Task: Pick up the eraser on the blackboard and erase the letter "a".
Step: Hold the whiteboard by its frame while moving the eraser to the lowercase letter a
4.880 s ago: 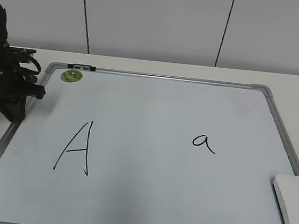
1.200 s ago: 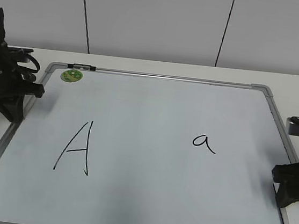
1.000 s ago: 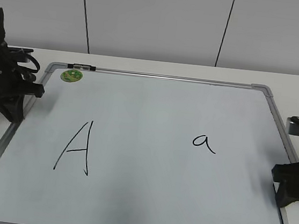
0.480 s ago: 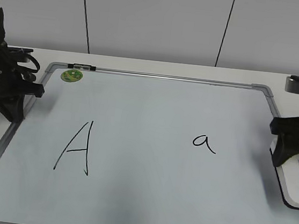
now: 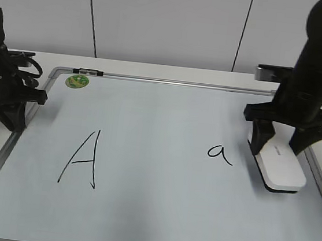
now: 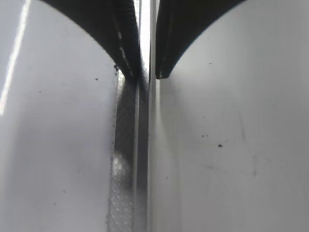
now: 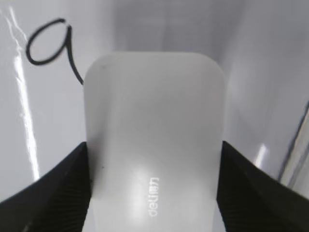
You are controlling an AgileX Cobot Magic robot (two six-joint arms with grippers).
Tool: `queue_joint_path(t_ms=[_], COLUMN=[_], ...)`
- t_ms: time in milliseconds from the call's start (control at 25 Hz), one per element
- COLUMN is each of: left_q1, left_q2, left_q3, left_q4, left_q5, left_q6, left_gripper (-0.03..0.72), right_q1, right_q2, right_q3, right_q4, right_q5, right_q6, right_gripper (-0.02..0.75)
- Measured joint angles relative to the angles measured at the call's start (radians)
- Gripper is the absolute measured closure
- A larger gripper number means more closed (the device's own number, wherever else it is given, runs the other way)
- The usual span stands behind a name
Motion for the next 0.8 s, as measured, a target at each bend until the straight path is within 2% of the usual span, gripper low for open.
queue_joint_path(t_ms=[160,320,800], left_q1=[0.000,0.000,0.002], left_q2=[0.000,0.000,0.000], left_q3=[0.000,0.000,0.000], left_q4=[0.000,0.000,0.000], left_q5=[0.000,0.002,0.000], left_q6=[0.000,0.000,0.000], left_gripper=[0.591,0.589,0.585], right_q1=[0.047,0.055,0.072], right_q2=[0.103,0.208,0.280], right_q3=[-0.139,-0.236,-0.285], right_q4=[-0.018,-0.021,-0.014], right_q5=[0.004,0.005,0.039], right_q6=[0.000,0.002,0.005], right_gripper=[0.214,0.214,0.215])
